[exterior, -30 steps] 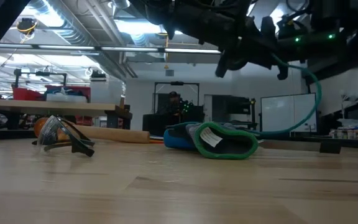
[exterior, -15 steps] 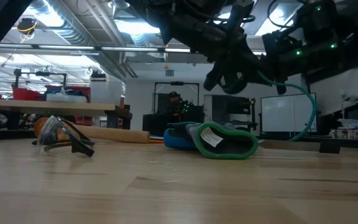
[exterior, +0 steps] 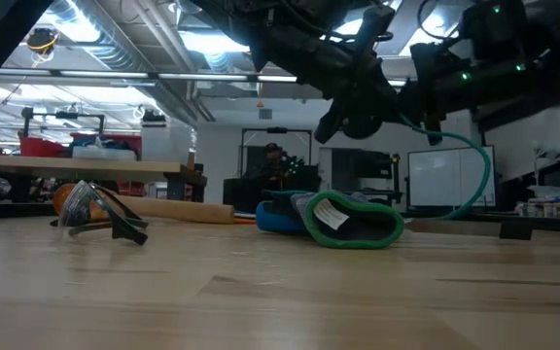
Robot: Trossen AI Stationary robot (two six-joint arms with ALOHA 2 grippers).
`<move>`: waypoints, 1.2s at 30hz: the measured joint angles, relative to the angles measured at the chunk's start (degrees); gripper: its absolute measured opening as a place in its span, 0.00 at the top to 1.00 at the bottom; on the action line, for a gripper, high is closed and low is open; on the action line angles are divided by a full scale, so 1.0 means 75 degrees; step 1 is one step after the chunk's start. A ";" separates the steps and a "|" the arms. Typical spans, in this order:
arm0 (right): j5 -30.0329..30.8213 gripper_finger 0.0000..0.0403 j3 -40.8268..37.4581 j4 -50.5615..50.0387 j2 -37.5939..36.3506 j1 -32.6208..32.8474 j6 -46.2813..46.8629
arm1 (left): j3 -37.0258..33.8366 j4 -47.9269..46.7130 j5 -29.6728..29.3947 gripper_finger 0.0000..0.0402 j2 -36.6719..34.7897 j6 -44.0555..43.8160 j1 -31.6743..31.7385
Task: Coil cords
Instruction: Coil the green wire on the black spool
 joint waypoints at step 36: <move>0.0457 1.00 0.0726 -0.2496 0.0478 0.0539 -0.0529 | 0.0090 0.0028 -0.0069 1.00 -0.0029 0.0423 -0.0094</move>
